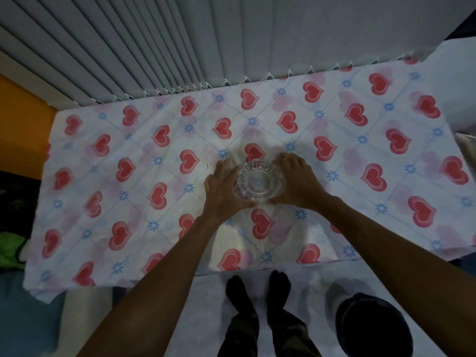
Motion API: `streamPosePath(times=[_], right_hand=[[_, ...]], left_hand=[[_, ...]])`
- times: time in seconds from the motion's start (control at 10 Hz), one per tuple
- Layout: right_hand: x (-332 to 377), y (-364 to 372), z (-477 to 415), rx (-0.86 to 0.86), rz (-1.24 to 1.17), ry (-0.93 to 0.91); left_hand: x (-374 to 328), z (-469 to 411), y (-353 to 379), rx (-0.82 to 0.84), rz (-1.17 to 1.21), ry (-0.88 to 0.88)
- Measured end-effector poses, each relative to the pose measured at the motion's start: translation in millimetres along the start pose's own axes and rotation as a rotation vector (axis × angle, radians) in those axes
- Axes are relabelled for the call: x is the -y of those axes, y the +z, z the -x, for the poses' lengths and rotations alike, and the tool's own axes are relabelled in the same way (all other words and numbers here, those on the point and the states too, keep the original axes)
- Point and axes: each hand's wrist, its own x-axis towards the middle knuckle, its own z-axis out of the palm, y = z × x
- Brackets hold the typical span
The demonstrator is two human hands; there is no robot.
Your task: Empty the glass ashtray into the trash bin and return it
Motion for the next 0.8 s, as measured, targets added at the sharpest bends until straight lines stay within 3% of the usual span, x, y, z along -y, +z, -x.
streamPosePath(times=[0.5,0.6,0.8], right_hand=[[-13,7,1,0.011,0.088,-0.027],[-13,0,0,0.070,0.096,-0.043],[-18,-18,-4,0.029,0.077,-0.021]], left_hand=[[11,-5,6,0.077,-0.071,-0.036],[9,-5,2,0.149,-0.078,-0.058],[-15,3,-34,0.193,-0.121,-0.091]])
